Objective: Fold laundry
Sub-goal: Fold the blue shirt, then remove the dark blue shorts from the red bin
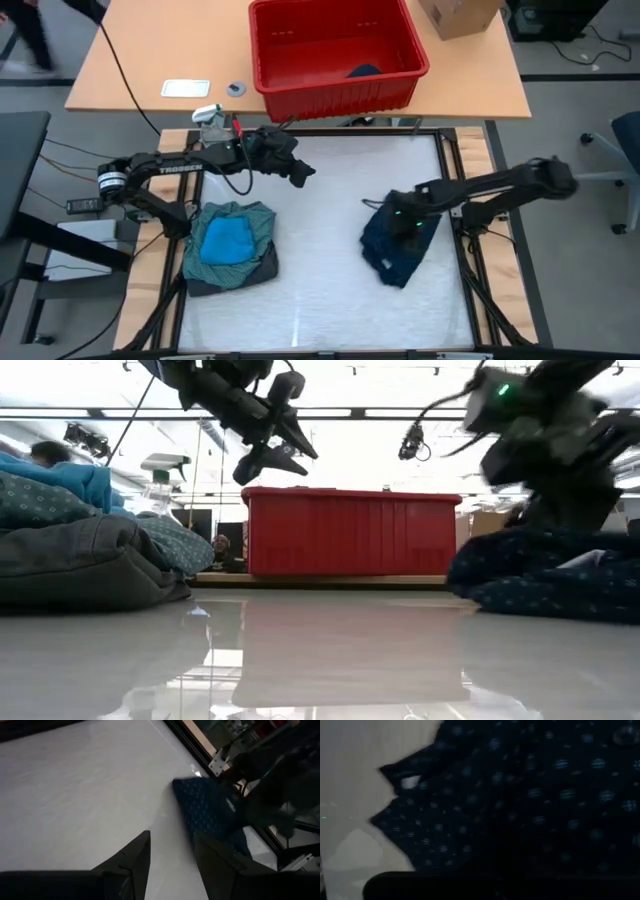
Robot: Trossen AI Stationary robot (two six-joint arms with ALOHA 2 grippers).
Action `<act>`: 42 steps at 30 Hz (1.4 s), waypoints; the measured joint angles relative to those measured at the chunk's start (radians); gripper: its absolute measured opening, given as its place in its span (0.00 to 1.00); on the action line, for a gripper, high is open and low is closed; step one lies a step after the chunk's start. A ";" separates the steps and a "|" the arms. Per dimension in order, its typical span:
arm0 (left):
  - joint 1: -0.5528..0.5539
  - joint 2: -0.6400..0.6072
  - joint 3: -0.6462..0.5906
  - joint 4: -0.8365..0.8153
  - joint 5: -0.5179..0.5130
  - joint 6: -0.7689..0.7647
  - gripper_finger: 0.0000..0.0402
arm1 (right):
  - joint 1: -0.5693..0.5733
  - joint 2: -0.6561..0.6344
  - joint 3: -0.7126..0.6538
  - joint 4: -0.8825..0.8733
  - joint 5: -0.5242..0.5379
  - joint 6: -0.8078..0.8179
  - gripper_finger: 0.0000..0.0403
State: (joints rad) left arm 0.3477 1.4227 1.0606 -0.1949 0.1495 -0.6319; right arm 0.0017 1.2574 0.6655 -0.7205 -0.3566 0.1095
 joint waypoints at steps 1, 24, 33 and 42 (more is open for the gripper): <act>0.001 0.000 -0.001 0.001 0.000 0.000 0.39 | 0.000 -0.052 0.001 -0.049 0.014 -0.005 0.06; 0.297 -0.011 0.034 0.390 -0.045 0.184 0.39 | 0.290 -0.199 -0.207 0.022 0.047 0.782 0.01; 0.370 -0.008 0.128 0.527 -0.044 0.417 0.39 | 0.327 -0.368 0.029 -0.087 0.312 0.861 0.08; 0.456 0.096 0.237 0.529 -0.130 0.648 0.47 | -0.036 -0.466 0.244 0.006 0.641 0.442 0.25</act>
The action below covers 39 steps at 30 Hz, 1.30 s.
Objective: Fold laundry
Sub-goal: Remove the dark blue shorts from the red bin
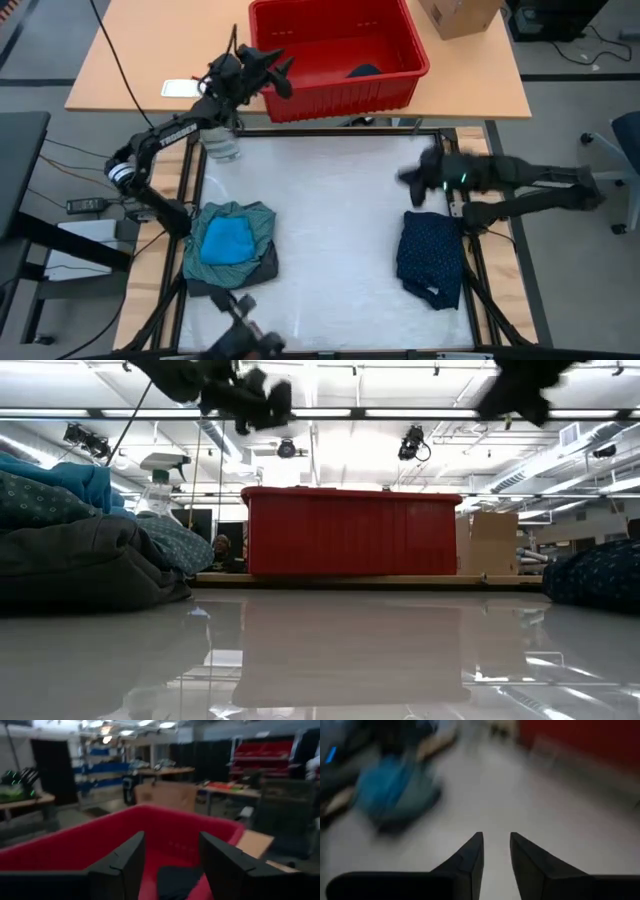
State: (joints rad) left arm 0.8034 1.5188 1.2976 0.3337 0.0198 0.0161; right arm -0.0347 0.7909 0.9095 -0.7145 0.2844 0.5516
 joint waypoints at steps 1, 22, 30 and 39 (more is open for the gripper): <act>0.012 0.024 0.010 -0.002 0.001 -0.001 0.48 | -0.058 0.000 0.018 0.060 0.026 -0.087 0.26; 0.153 0.562 0.596 -0.500 0.264 -0.014 0.50 | -0.733 0.409 0.040 0.909 -0.379 -0.339 0.10; 0.135 0.555 0.592 -0.789 0.370 -0.005 0.49 | -0.824 0.550 0.122 0.945 -0.304 -0.380 0.04; 0.119 0.567 0.569 -1.255 0.606 0.340 0.48 | -0.913 0.819 0.483 0.717 -0.300 -0.566 0.02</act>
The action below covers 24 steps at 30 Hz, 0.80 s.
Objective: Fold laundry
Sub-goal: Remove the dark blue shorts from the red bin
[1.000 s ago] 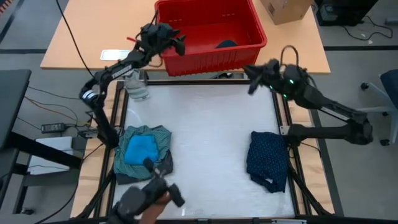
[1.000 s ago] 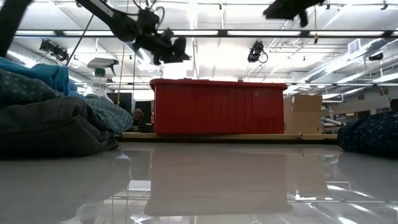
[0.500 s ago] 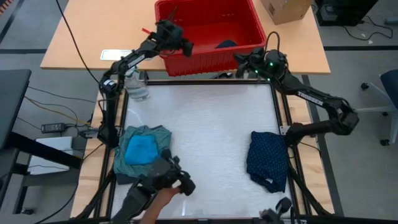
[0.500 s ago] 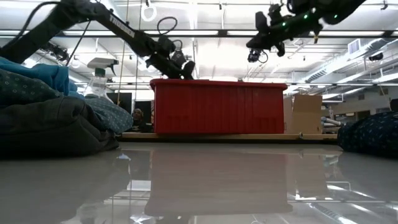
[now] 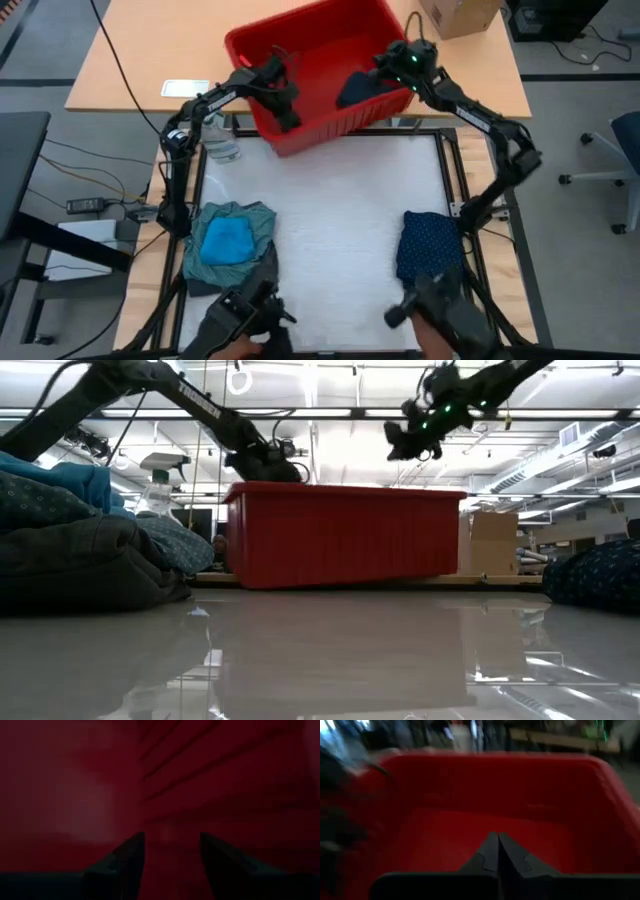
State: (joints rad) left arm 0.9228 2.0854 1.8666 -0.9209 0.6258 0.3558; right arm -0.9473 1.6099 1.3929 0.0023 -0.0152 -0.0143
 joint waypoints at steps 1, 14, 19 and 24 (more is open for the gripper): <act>0.003 -0.005 -0.004 -0.041 -0.013 0.043 0.48 | -0.010 0.032 0.033 -0.048 0.007 0.002 0.01; 0.035 0.000 -0.091 0.058 -0.255 0.044 0.48 | -0.034 0.193 0.209 -0.840 -0.249 0.030 0.02; 0.051 0.000 -0.090 0.207 -0.251 0.073 0.48 | -0.008 0.136 0.209 -0.812 -0.211 0.010 0.05; 0.064 -0.001 -0.090 0.352 -0.251 0.113 0.48 | -0.013 0.161 0.207 -0.597 -0.078 -0.117 0.16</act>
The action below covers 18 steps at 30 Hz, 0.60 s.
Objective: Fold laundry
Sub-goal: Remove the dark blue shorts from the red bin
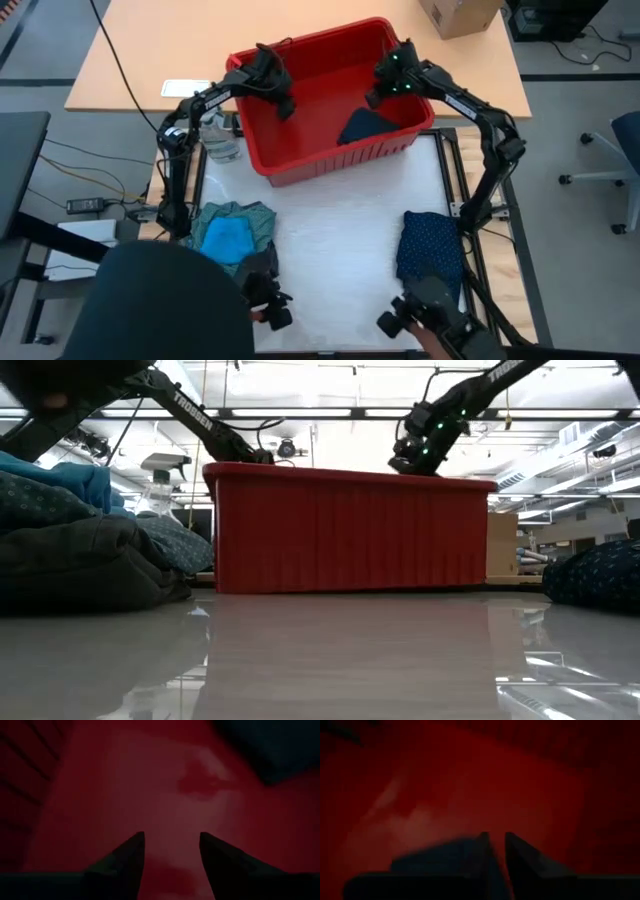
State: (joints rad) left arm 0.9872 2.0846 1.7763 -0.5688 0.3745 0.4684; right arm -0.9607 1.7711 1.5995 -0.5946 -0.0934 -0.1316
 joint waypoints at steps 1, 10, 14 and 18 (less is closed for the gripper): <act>0.004 0.000 0.000 0.023 0.001 0.000 0.48 | 0.001 0.011 0.000 0.050 0.007 -0.016 0.19; 0.028 0.000 0.001 0.079 0.004 -0.085 0.48 | 0.005 0.219 0.130 -0.039 -0.103 -0.036 0.52; 0.020 0.000 0.002 0.079 0.005 -0.089 0.48 | 0.022 0.313 0.185 -0.125 -0.164 -0.076 0.63; 0.011 -0.001 0.002 0.079 0.006 -0.092 0.48 | 0.033 0.388 0.222 -0.213 -0.164 -0.130 0.69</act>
State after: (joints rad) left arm 0.9980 2.0840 1.7782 -0.4898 0.3801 0.3763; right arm -0.9276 2.1587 1.8211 -0.8080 -0.2571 -0.2615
